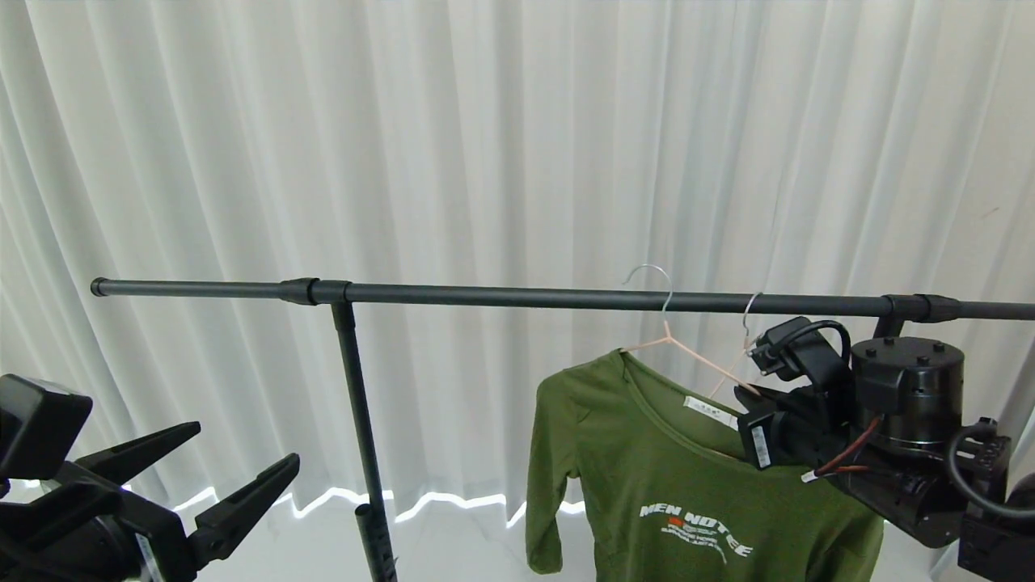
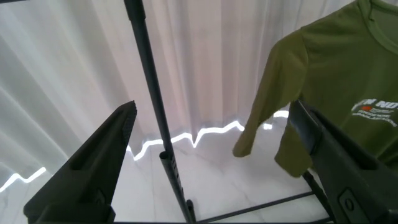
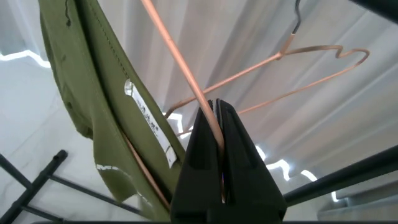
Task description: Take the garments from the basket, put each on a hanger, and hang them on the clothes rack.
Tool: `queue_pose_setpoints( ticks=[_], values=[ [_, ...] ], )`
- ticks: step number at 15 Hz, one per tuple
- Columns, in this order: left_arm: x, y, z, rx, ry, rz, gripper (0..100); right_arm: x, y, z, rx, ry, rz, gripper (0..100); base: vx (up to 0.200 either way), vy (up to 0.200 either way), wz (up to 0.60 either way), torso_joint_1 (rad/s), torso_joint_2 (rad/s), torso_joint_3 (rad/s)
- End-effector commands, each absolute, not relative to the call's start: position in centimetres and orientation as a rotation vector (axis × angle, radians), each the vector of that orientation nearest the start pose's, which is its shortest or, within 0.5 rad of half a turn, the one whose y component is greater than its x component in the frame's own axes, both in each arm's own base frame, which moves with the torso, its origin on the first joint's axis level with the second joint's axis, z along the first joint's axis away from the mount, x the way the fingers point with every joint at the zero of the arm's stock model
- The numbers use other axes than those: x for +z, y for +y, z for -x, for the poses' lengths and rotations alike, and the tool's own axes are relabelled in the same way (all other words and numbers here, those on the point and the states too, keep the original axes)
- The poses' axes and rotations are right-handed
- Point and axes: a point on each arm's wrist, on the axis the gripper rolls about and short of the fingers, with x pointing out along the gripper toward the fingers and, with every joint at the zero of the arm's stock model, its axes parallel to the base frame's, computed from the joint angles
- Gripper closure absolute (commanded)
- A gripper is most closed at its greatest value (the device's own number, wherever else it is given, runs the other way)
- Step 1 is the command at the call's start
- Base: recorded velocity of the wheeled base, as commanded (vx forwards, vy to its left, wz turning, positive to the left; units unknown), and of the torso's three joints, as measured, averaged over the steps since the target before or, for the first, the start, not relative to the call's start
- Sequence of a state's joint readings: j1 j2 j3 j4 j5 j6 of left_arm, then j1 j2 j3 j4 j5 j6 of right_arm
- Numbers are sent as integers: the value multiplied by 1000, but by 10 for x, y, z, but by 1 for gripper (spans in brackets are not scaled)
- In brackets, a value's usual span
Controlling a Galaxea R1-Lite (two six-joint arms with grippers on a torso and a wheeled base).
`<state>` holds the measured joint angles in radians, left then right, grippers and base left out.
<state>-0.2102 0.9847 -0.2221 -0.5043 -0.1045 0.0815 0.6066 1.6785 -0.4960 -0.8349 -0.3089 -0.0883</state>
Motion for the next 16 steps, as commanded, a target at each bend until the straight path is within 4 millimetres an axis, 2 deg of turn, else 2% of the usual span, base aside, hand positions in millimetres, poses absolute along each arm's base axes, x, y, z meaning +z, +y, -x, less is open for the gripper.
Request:
queue_pose_setpoints(
  ticks=[1, 6, 8, 16],
  values=[
    [158, -26, -109, -323, 246, -94, 0, 131, 148, -225, 307, 295, 240, 100, 0, 0, 0, 0, 0, 0],
    [158, -26, -108, -323, 244, -94, 0, 118, 158, -239, 285, 331, 263, 100, 0, 0, 0, 0, 0, 0],
    [158, -26, -108, -323, 244, -94, 0, 112, 164, -238, 292, 346, 279, 100, 0, 0, 0, 0, 0, 0],
    [157, -26, -110, -324, 251, -97, 0, 111, 179, -227, 351, 342, 276, 100, 0, 0, 0, 0, 0, 0]
  ],
)
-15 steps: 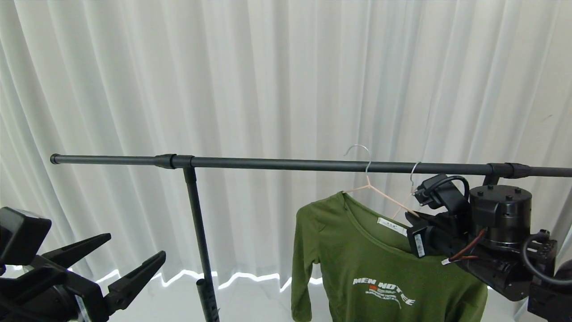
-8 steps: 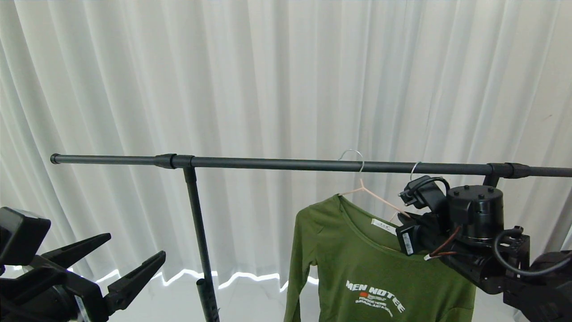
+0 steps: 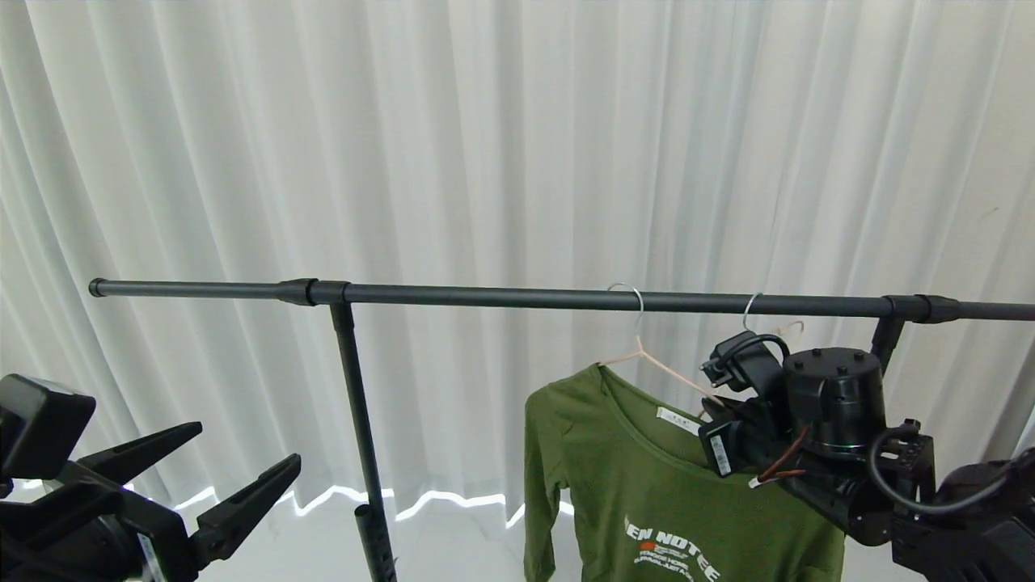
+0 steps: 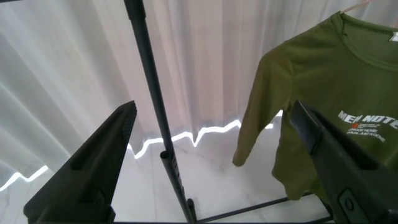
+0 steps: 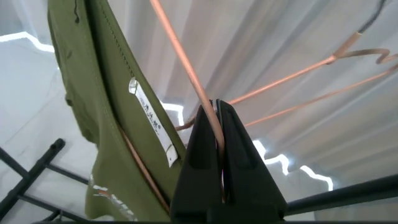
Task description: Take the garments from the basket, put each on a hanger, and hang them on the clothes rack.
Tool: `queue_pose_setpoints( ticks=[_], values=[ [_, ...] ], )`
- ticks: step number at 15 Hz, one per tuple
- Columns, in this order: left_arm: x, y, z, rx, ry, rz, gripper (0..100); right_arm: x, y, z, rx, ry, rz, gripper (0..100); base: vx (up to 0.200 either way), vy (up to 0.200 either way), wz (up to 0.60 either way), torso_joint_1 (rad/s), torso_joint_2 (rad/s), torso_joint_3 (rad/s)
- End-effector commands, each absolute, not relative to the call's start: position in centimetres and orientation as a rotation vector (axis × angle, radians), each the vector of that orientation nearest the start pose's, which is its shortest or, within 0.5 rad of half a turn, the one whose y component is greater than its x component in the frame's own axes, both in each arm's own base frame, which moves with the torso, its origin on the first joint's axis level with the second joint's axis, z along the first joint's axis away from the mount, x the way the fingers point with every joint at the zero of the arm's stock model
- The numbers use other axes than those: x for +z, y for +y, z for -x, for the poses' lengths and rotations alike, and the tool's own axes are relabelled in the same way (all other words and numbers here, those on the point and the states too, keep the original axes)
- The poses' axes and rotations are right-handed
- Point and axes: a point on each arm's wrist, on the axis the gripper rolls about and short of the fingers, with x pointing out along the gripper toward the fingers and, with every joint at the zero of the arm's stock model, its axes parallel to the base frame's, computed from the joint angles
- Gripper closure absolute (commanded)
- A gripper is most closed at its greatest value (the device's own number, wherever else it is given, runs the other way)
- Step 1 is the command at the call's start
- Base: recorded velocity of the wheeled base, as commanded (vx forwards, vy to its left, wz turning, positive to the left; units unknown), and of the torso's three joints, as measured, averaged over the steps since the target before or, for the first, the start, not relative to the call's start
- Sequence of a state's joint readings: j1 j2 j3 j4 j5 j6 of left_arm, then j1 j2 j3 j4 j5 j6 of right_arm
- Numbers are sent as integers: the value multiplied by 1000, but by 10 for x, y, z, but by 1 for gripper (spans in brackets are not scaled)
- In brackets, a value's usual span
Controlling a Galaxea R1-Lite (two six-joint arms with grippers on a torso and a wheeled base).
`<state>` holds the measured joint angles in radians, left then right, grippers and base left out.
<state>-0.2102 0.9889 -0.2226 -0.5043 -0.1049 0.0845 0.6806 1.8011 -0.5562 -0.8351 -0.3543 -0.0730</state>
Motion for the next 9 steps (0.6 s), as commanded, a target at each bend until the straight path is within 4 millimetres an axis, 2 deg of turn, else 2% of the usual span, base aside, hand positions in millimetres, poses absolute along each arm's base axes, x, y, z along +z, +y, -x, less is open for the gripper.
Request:
queue_pose_setpoints(
  ticks=[1, 4, 8, 9],
  values=[
    [157, -26, -109, -325, 253, -97, 0, 111, 184, -223, 372, 339, 271, 100, 0, 0, 0, 0, 0, 0],
    [157, -26, -109, -327, 253, -97, 0, 113, 193, -218, 403, 327, 272, 100, 0, 0, 0, 0, 0, 0],
    [157, -26, -109, -327, 251, -97, 0, 113, 194, -219, 402, 328, 273, 100, 0, 0, 0, 0, 0, 0],
    [157, -26, -109, -327, 251, -97, 0, 113, 194, -218, 404, 329, 276, 0, 0, 0, 0, 0, 0, 0]
  ],
)
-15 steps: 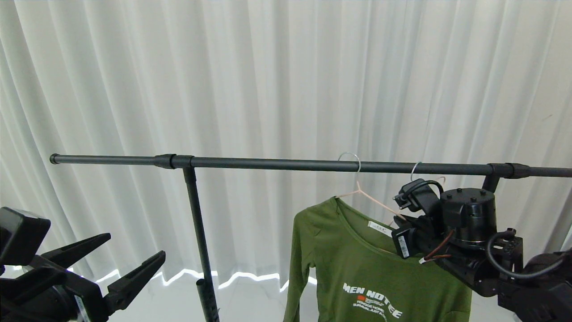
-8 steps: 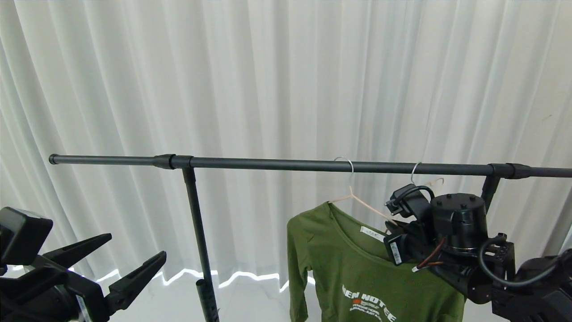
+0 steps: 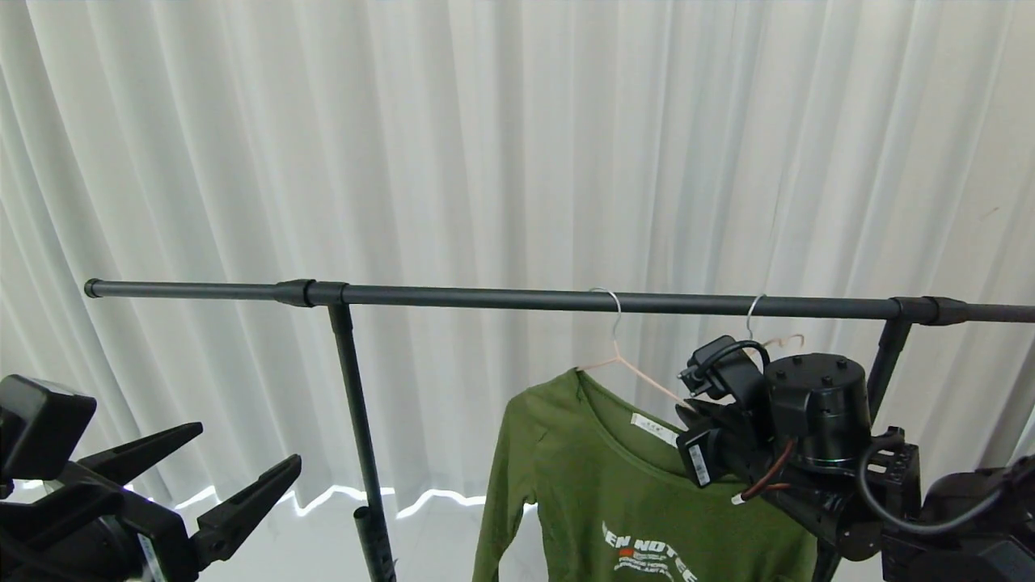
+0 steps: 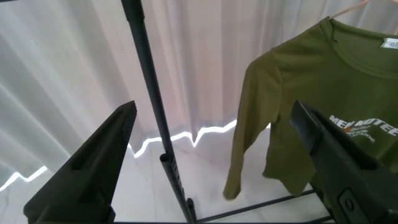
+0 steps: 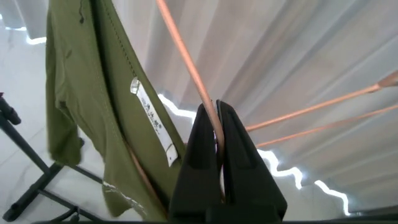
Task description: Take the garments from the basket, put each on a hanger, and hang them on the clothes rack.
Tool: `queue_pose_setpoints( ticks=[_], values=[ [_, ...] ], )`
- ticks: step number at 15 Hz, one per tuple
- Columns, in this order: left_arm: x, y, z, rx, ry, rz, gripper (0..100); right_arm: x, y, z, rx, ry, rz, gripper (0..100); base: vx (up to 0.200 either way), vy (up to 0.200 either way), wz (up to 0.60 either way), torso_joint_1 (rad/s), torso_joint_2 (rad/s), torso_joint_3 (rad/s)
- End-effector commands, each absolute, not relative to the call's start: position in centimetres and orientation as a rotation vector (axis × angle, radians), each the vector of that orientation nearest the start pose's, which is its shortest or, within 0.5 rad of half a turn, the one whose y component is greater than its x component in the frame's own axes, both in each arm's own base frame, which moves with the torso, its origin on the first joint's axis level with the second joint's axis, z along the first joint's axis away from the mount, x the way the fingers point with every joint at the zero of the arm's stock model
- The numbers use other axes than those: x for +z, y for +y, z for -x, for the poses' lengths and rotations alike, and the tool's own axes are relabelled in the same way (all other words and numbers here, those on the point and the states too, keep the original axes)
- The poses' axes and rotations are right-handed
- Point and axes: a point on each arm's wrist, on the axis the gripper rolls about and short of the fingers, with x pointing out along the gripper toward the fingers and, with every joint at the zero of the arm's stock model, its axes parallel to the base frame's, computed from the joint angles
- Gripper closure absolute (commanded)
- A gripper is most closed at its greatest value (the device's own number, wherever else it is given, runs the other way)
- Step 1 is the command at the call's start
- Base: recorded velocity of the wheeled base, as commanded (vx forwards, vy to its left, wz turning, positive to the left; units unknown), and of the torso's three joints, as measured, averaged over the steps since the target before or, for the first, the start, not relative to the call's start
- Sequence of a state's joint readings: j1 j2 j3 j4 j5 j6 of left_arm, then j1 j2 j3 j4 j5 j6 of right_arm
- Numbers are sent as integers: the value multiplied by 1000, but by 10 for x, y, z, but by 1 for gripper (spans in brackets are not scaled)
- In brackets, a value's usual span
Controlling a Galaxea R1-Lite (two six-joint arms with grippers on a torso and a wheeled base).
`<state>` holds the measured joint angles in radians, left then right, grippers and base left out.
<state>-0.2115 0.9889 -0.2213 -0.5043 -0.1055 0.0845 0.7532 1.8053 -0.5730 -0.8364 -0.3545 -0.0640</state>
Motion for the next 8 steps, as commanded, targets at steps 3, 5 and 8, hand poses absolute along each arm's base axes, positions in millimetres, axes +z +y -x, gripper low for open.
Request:
queue_pose_setpoints(
  ticks=[3, 5, 8],
  values=[
    [157, -26, -109, -327, 250, -102, 0, 112, 194, -219, 401, 329, 272, 0, 0, 0, 0, 0, 0, 0],
    [157, -26, -109, -327, 250, -102, 0, 114, 195, -218, 400, 323, 242, 0, 0, 0, 0, 0, 0, 0],
    [157, -26, -109, -327, 249, -102, 0, 121, 194, -216, 399, 283, 193, 0, 0, 0, 0, 0, 0, 0]
  ],
)
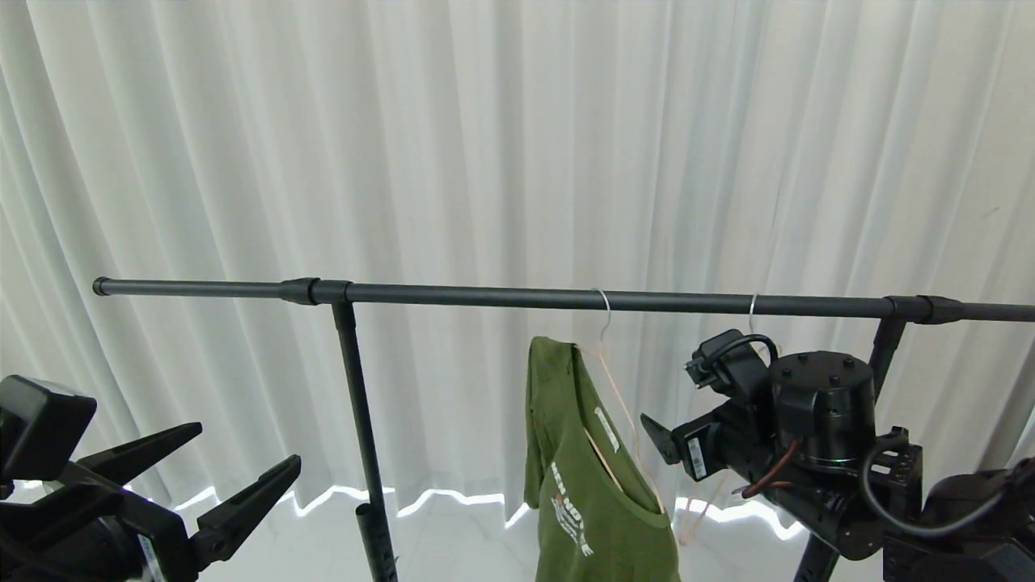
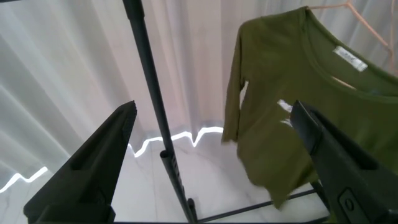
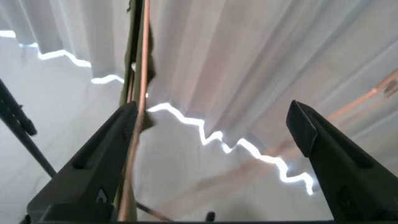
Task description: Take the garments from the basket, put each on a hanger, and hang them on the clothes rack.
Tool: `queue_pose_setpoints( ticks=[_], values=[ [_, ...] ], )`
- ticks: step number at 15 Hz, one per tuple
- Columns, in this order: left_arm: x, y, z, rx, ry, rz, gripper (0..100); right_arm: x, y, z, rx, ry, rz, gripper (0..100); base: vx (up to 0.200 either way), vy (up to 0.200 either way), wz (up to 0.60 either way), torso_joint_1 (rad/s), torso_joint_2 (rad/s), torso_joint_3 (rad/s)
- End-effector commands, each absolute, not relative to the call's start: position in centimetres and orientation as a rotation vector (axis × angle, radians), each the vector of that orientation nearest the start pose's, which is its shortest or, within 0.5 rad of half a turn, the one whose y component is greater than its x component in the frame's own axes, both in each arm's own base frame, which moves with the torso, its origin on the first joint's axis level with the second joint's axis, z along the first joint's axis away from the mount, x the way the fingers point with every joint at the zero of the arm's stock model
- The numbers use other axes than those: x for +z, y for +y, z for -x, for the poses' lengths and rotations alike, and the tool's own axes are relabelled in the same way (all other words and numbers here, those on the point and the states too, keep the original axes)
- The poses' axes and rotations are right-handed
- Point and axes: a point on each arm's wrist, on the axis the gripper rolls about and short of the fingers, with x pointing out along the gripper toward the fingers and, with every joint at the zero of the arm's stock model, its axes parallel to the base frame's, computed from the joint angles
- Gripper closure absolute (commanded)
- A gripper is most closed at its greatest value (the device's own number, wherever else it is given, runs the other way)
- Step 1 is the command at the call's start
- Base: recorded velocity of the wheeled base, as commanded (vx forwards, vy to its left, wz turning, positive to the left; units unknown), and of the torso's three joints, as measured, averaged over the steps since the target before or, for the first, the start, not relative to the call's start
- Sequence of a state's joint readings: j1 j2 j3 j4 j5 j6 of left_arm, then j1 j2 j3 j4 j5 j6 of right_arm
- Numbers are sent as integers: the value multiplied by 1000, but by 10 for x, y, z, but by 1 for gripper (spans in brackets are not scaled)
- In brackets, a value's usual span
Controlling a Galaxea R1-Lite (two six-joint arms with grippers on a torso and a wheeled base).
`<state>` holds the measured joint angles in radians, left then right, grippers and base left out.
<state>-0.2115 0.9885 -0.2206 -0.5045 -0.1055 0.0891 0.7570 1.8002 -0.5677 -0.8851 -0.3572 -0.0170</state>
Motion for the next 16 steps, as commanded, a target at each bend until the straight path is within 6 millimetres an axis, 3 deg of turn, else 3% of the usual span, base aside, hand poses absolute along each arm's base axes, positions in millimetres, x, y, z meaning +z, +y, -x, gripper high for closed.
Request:
queue_pose_setpoints(
  ticks=[1, 5, 9, 14, 16],
  values=[
    [157, -26, -109, -327, 249, -102, 0, 129, 192, -214, 398, 262, 170, 0, 0, 0, 0, 0, 0, 0],
    [158, -25, -109, -322, 243, -112, 0, 160, 168, -195, 381, 172, 106, 0, 0, 0, 0, 0, 0, 0],
    [149, -22, -100, -263, 255, -117, 0, 186, 118, -185, 241, 87, 56, 0, 0, 0, 0, 0, 0, 0],
    [147, -16, -74, -256, 162, -119, 0, 183, 82, -171, 136, 83, 39, 0, 0, 0, 0, 0, 0, 0],
    [144, -15, -73, -251, 172, -113, 0, 177, 69, -170, 89, 100, 40, 0, 0, 0, 0, 0, 0, 0]
  ],
)
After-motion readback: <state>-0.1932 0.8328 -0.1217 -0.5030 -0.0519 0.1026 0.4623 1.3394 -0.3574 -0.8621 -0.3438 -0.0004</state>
